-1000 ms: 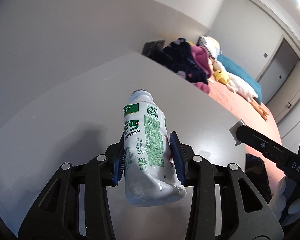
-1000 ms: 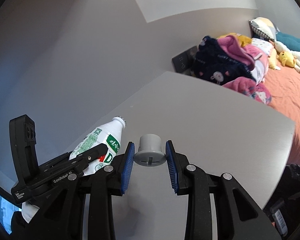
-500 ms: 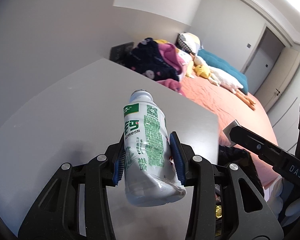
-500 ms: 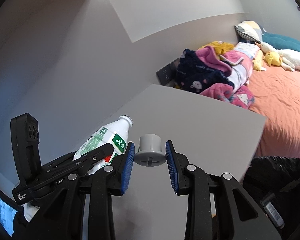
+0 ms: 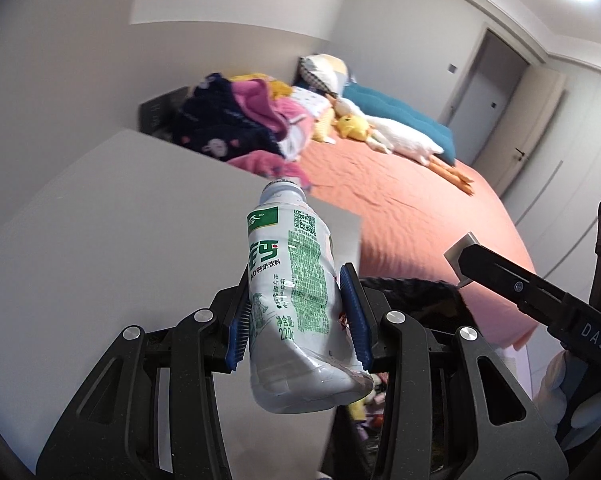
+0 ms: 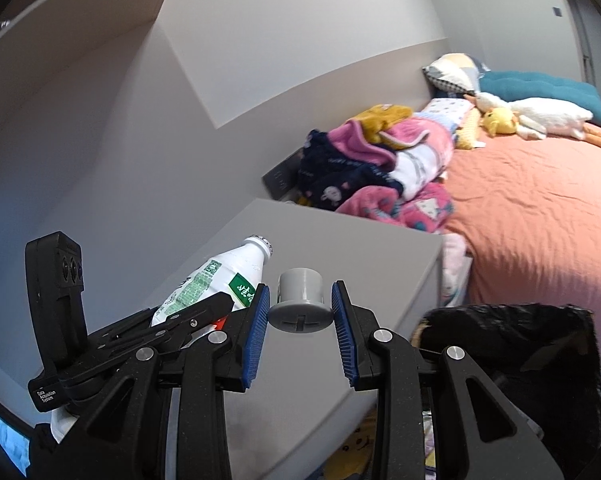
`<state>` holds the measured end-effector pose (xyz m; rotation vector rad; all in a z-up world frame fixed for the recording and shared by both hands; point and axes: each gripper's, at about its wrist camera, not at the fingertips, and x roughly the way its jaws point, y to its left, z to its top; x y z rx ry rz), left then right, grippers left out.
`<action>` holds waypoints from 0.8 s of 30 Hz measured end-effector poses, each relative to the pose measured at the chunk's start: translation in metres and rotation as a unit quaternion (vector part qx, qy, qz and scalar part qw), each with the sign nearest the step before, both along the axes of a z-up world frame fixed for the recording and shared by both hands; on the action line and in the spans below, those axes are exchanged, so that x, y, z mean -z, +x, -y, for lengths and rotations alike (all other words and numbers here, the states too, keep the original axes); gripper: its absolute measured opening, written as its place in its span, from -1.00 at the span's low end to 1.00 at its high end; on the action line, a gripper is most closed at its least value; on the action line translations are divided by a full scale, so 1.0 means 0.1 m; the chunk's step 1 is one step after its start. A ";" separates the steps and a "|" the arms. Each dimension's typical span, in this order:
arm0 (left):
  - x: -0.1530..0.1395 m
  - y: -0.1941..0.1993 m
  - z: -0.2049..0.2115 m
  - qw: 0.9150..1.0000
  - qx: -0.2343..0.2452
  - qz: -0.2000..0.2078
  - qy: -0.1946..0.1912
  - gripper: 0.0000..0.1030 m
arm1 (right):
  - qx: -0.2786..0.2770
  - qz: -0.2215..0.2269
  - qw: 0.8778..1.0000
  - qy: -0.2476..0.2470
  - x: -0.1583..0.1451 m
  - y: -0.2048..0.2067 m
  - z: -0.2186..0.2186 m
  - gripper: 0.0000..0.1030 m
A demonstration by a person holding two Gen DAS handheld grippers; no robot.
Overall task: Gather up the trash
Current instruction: 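Lift the white bottle and grey cap and carry them over the bin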
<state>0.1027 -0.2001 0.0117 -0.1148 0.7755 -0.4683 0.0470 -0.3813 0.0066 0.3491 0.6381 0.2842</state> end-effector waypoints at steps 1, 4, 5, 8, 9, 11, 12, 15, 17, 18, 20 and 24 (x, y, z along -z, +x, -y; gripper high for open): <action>0.00 0.00 0.06 1.000 0.006 0.001 0.000 -0.21 | 0.005 0.001 1.000 0.000 0.00 -0.03 0.05 -0.34; -0.02 -0.03 0.25 1.000 0.025 0.001 -0.002 -0.21 | 0.022 0.004 1.000 -0.001 -0.02 -0.10 0.22 -0.34; -0.02 -0.03 0.33 0.999 0.033 0.002 -0.002 -0.21 | 0.028 0.004 1.000 -0.001 -0.03 -0.13 0.29 -0.34; -0.02 -0.07 0.51 0.999 0.052 0.002 -0.002 -0.21 | 0.045 0.006 0.999 -0.002 -0.04 -0.20 0.44 -0.34; -0.03 -0.08 0.57 0.998 0.057 0.002 -0.002 -0.21 | 0.049 0.006 0.999 -0.002 -0.04 -0.21 0.48 -0.34; -0.03 -0.10 0.68 0.998 0.068 0.002 -0.002 -0.21 | 0.061 0.007 0.998 -0.001 -0.04 -0.28 0.59 -0.34; -0.03 -0.11 0.74 0.997 0.074 0.002 -0.002 -0.21 | 0.067 0.008 0.998 -0.001 -0.04 -0.31 0.65 -0.34; -0.04 -0.14 0.91 0.996 0.090 0.001 0.000 -0.21 | 0.083 0.008 0.996 0.001 -0.04 -0.38 0.81 -0.34; -0.04 -0.17 1.03 0.995 0.101 0.000 0.001 -0.21 | 0.092 0.009 0.996 0.002 -0.04 -0.42 0.88 -0.34; -0.04 -0.17 1.08 0.994 0.105 0.000 0.001 -0.20 | 0.097 0.009 0.995 0.002 -0.03 -0.44 0.93 -0.34; -0.04 -0.18 1.17 0.993 0.114 -0.001 0.002 -0.20 | 0.105 0.010 0.994 0.003 -0.03 -0.49 1.01 -0.34; -0.04 -0.22 1.36 0.991 0.134 -0.001 0.004 -0.20 | 0.122 0.009 0.992 0.004 -0.02 -0.56 1.15 -0.34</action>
